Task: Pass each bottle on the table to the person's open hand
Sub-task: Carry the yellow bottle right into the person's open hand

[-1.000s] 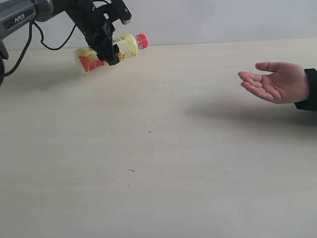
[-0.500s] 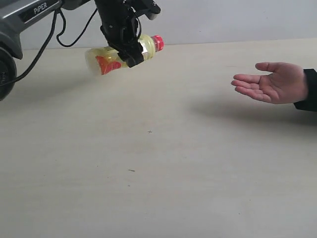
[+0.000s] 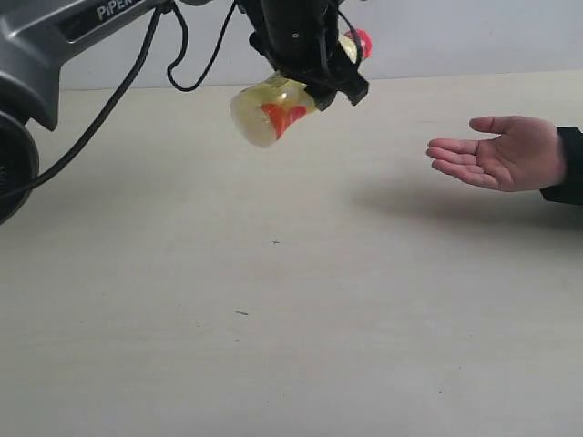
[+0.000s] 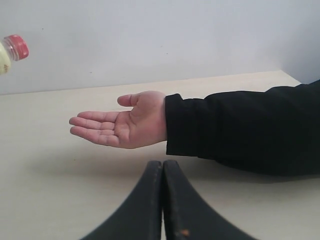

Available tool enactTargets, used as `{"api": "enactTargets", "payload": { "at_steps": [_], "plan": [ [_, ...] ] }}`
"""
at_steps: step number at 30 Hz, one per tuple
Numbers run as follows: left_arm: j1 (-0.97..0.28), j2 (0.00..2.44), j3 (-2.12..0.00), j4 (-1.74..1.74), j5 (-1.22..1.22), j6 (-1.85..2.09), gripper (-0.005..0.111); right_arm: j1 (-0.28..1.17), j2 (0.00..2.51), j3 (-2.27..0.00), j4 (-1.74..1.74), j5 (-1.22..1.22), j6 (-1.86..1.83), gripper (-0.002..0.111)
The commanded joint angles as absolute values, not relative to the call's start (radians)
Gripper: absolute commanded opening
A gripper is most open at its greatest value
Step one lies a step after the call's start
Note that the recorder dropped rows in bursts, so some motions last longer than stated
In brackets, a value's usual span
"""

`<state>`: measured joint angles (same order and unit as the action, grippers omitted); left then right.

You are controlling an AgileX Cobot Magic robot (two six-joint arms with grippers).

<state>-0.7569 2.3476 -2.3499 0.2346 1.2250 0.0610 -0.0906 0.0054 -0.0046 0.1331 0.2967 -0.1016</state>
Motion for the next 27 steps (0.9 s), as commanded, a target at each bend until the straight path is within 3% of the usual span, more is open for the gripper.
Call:
{"api": "enactTargets", "payload": {
  "at_steps": [1, 11, 27],
  "plan": [
    [-0.833, 2.296, -2.349, 0.247, 1.221, -0.079, 0.0, -0.088, 0.0, 0.0, 0.132, 0.29, -0.104, 0.0],
    [-1.0, 2.313, -2.349, 0.227, 1.221, -0.356, 0.0, -0.088, 0.0, 0.0, 0.132, 0.29, -0.104, 0.0],
    [-1.036, 2.401, -2.349, 0.107, 0.744, -0.769, 0.0, -0.088, 0.0, 0.0, 0.132, 0.29, -0.104, 0.0]
  ]
}}
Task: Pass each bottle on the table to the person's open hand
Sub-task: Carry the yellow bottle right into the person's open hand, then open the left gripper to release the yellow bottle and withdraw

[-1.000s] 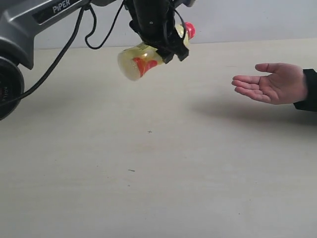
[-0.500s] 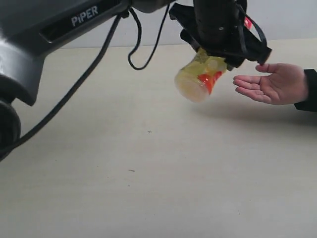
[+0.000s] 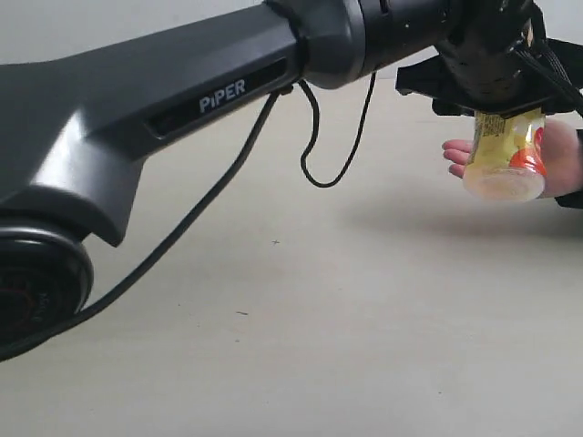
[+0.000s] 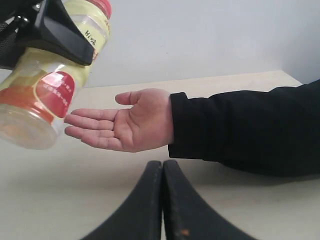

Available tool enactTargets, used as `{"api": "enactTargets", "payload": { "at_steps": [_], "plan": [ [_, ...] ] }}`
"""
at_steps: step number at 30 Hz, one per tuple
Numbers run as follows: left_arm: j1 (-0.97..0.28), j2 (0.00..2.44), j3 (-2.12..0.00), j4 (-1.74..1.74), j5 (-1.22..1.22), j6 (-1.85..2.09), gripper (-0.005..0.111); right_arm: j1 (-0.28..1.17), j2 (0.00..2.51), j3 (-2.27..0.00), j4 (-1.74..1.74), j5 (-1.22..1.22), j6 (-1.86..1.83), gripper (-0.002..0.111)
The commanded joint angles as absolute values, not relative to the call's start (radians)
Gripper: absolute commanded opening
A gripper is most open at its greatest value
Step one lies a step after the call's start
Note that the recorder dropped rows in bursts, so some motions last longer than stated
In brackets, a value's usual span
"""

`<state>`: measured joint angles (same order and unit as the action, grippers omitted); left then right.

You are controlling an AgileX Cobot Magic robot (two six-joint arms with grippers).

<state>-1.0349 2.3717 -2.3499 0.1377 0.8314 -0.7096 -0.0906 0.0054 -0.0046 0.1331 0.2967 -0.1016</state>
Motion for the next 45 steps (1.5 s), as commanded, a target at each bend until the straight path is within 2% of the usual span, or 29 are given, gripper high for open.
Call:
{"api": "enactTargets", "payload": {
  "at_steps": [1, 10, 19, 26, 30, 35, 37, 45],
  "plan": [
    [-1.036, 2.417, -2.349, 0.095, 0.714, -0.769, 0.0, -0.088, 0.0, 0.0, 0.132, 0.29, -0.104, 0.0],
    [-1.002, 2.479, -2.349, 0.062, 0.581, -0.906, 0.0, -0.088, 0.0, 0.0, 0.132, 0.29, -0.104, 0.0],
    [-0.977, 2.539, -2.349, -0.124, 0.464, -0.897, 0.0, -0.088, 0.0, 0.0, 0.132, 0.29, -0.104, 0.0],
    [-0.974, 2.572, -2.349, -0.141, 0.432, -0.885, 0.001, -0.088, 0.0, 0.0, 0.132, 0.29, -0.102, 0.0],
    [-0.974, 2.575, -2.349, -0.15, 0.428, -0.847, 0.017, -0.088, 0.0, 0.0, 0.132, 0.29, -0.104, 0.0],
    [-0.974, 2.575, -2.349, -0.15, 0.42, -0.838, 0.055, -0.088, 0.0, 0.0, 0.132, 0.29, -0.104, 0.0],
    [-0.974, 2.575, -2.349, -0.15, 0.42, -0.838, 0.065, -0.088, 0.0, 0.0, 0.132, 0.29, -0.104, 0.0],
    [-0.974, 2.575, -2.349, -0.15, 0.418, -0.838, 0.079, -0.088, 0.0, 0.0, 0.132, 0.29, -0.104, 0.0]
  ]
}}
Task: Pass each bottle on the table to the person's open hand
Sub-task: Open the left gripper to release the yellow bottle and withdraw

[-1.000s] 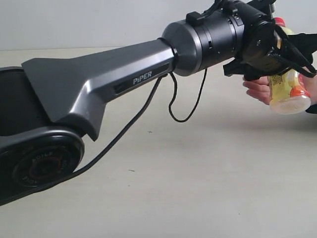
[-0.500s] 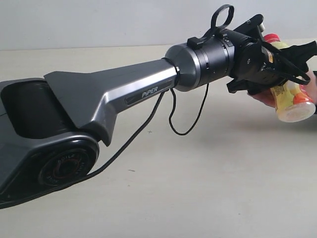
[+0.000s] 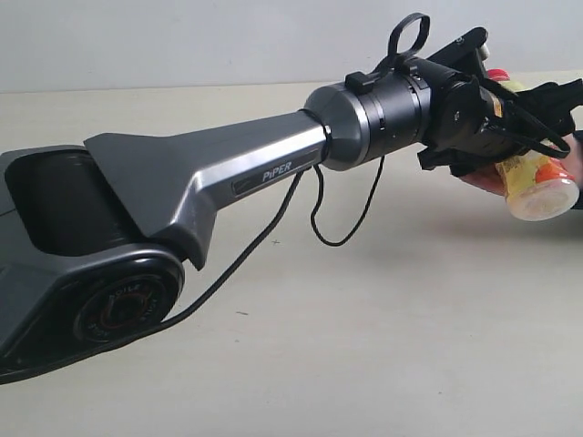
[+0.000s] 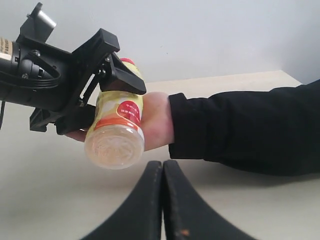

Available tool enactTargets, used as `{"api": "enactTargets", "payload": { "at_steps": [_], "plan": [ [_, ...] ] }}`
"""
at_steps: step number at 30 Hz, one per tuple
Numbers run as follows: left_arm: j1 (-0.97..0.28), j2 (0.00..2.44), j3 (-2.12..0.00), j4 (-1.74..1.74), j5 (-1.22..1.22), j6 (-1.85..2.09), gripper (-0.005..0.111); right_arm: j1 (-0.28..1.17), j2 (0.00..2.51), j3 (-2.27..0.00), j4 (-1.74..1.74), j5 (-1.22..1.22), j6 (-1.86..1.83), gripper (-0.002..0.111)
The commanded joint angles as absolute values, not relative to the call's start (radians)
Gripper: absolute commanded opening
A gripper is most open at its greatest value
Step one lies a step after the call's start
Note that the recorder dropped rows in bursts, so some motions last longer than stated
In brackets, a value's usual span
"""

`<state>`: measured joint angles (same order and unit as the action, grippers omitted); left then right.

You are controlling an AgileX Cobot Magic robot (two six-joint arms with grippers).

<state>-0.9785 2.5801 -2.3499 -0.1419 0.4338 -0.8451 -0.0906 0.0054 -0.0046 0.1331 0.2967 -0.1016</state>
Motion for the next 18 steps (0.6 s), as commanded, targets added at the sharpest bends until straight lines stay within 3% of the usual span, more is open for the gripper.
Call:
{"api": "enactTargets", "payload": {
  "at_steps": [1, 18],
  "plan": [
    [-0.974, 2.575, -2.349, -0.15, 0.418, -0.838, 0.081, -0.088, 0.0, 0.0, 0.132, 0.29, -0.104, 0.0],
    [-0.948, 2.53, -2.349, -0.144, 0.597, -0.688, 0.084, -0.088, 0.0, 0.0, 0.132, 0.29, -0.102, 0.0]
  ]
}}
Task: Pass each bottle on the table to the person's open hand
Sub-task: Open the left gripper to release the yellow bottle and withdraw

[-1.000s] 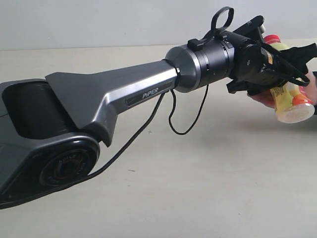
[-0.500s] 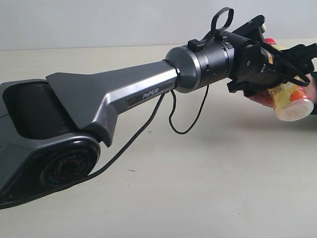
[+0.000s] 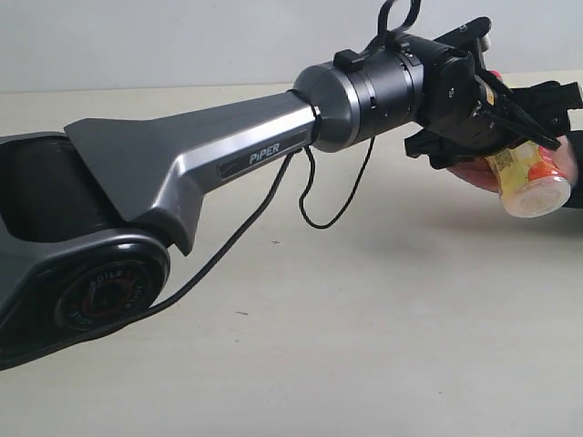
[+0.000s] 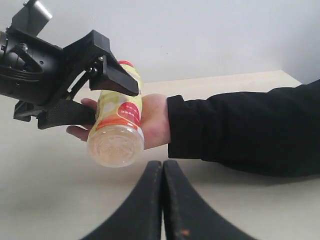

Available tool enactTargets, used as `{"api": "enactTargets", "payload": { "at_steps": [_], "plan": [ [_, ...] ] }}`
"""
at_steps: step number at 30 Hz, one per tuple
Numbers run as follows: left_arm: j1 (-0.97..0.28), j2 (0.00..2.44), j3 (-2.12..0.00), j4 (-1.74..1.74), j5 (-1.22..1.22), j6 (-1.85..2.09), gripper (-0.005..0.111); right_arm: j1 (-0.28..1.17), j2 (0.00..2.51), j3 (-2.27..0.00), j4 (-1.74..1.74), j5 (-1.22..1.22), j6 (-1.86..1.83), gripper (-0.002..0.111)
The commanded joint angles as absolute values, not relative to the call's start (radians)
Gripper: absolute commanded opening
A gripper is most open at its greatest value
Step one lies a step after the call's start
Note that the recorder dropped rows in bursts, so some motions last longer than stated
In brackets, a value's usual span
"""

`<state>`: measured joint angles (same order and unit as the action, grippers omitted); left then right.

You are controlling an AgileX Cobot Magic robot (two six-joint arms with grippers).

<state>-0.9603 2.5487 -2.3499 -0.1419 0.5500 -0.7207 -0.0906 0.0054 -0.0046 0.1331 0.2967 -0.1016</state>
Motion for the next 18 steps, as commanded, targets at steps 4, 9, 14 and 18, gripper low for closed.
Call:
{"api": "enactTargets", "payload": {
  "at_steps": [4, 9, 14, 18],
  "plan": [
    [-0.946, 2.524, -2.349, -0.141, 0.626, -0.644, 0.084, -0.088, 0.0, 0.0, 0.132, 0.29, -0.102, 0.0],
    [-0.946, 2.488, -2.349, -0.146, 0.645, -0.555, 0.084, -0.088, 0.0, 0.0, 0.132, 0.29, -0.105, 0.0],
    [-0.946, 2.424, -2.349, -0.227, 0.71, -0.344, 0.074, -0.088, 0.0, 0.0, 0.132, 0.29, -0.105, 0.0],
    [-0.946, 2.389, -2.349, -0.299, 0.822, -0.121, 0.029, -0.088, 0.0, 0.0, 0.132, 0.29, -0.105, 0.0]
  ]
}}
